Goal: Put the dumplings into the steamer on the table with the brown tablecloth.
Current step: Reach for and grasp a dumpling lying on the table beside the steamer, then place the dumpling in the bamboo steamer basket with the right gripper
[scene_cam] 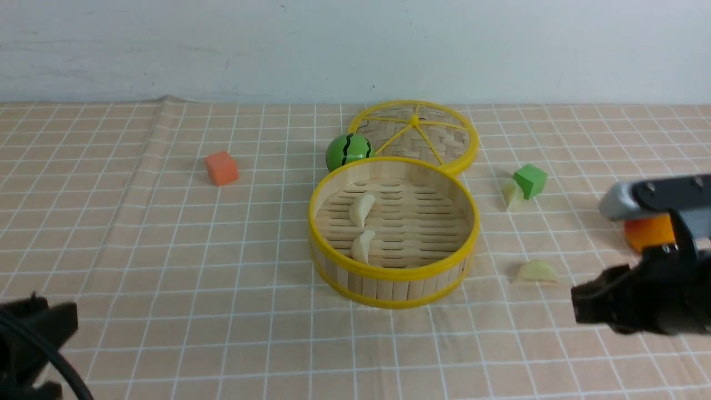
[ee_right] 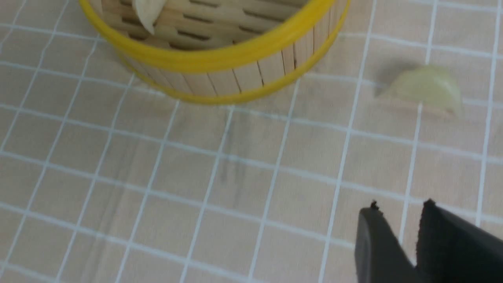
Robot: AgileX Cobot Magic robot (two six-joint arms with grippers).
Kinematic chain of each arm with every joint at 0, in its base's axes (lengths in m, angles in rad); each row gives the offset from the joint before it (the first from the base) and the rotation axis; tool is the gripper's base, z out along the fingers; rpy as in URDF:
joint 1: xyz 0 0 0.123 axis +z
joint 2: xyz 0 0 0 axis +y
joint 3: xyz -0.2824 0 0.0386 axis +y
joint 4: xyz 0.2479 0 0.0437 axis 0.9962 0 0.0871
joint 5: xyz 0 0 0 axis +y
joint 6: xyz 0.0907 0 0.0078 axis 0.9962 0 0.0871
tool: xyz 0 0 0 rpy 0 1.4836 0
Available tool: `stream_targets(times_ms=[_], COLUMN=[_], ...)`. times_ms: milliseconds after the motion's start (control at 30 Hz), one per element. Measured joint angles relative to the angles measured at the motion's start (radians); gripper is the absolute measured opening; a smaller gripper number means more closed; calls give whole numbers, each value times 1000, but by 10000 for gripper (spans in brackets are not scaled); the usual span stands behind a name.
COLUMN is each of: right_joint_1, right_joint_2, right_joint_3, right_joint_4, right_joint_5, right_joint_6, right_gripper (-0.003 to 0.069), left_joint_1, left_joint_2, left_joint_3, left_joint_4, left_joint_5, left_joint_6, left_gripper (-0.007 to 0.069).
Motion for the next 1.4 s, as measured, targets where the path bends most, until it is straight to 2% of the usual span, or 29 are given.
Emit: stream_targets(times_ms=[33, 133, 267, 333, 433, 533, 733, 1033, 1133, 1233, 1400], right_joint_1=[0, -2, -28, -66, -113, -154, -211, -222, -222, -224, -223], right_joint_2=[8, 196, 352, 501, 665, 800, 1012, 1130, 1135, 1135, 1117], right_joint_3=[-10, -231, -416, -578, -737, -860, -1038, -1152, -1154, -1156, -1170], right_joint_4=[-3, -63, -69, -69, -66, -66, -31, 25, 20, 14, 14], right_joint_5=[2, 42, 90, 125, 162, 207, 231, 165, 158, 172, 278], right_joint_6=[-1, -1, 3, 18, 41, 51, 78, 78, 73, 46, 29], right_gripper=[178, 269, 337, 380, 400, 404, 406, 398, 330, 216, 200], left_joint_1=[0, 0, 0, 0, 0, 0, 0, 0, 0, 0, 0], left_joint_2=[0, 1, 3, 4, 5, 5, 8, 80, 98, 98, 98], left_joint_3=[0, 96, 116, 118, 119, 119, 119, 123, 123, 123, 123], left_joint_4=[0, 1, 2, 9, 10, 11, 48, 145, 152, 155, 156], left_joint_5=[-2, -79, -166, -193, -194, -191, -199, -204, -226, -233, -252], left_joint_6=[0, -3, -3, -3, -3, -1, 0, 0, 0, 0, 0], left_gripper=[199, 199, 172, 99, -7, -14, -14, -14, -14, -14, -14])
